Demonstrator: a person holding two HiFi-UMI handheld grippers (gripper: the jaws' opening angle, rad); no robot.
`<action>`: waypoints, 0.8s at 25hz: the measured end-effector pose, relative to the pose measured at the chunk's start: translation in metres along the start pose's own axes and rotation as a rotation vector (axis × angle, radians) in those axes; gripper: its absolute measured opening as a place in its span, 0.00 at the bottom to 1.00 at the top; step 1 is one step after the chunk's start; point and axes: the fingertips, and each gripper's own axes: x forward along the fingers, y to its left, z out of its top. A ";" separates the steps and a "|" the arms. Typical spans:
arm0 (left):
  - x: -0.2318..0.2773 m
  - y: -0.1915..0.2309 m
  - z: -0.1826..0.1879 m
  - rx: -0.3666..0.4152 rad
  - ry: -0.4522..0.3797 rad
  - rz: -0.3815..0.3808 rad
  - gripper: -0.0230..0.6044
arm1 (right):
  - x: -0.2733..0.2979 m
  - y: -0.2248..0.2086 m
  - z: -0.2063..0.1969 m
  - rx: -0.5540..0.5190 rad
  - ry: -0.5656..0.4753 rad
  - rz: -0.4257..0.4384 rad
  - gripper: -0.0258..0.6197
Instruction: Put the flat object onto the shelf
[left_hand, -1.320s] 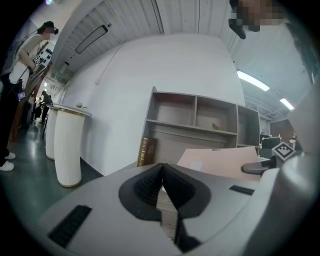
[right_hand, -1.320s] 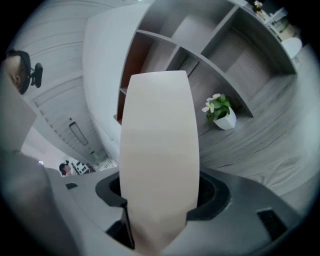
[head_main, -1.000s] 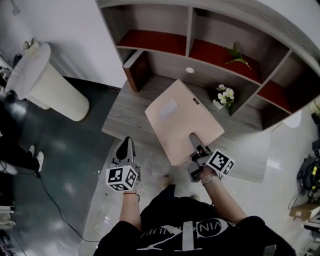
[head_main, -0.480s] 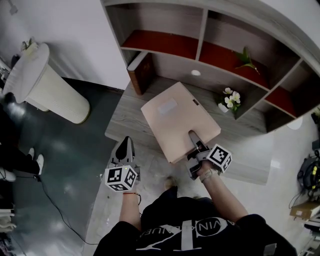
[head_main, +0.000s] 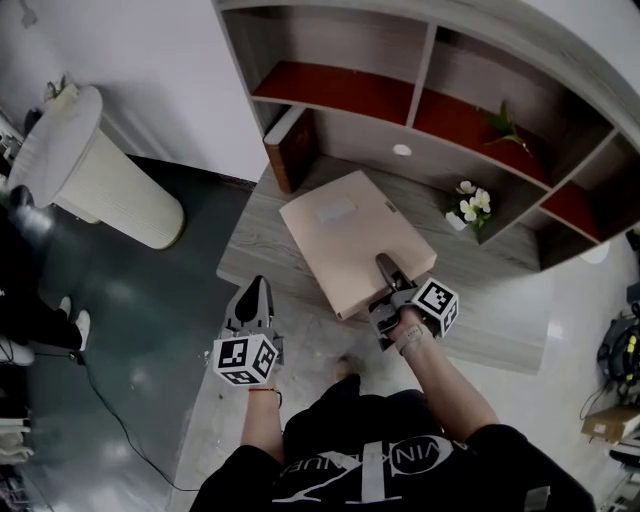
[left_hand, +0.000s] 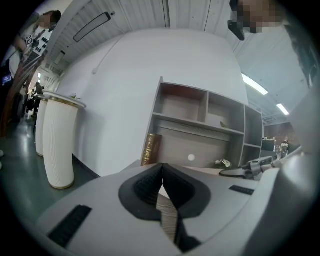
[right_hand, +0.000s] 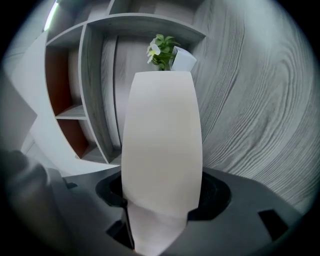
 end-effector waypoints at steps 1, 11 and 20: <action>0.000 0.001 -0.001 -0.001 0.001 0.000 0.04 | 0.002 -0.001 -0.001 0.004 0.002 -0.006 0.50; -0.006 0.010 -0.006 -0.016 0.007 -0.002 0.04 | 0.006 -0.004 -0.005 -0.029 0.065 -0.161 0.61; -0.010 0.009 -0.006 -0.018 0.003 -0.016 0.04 | -0.001 0.009 -0.035 -0.131 0.330 -0.094 0.82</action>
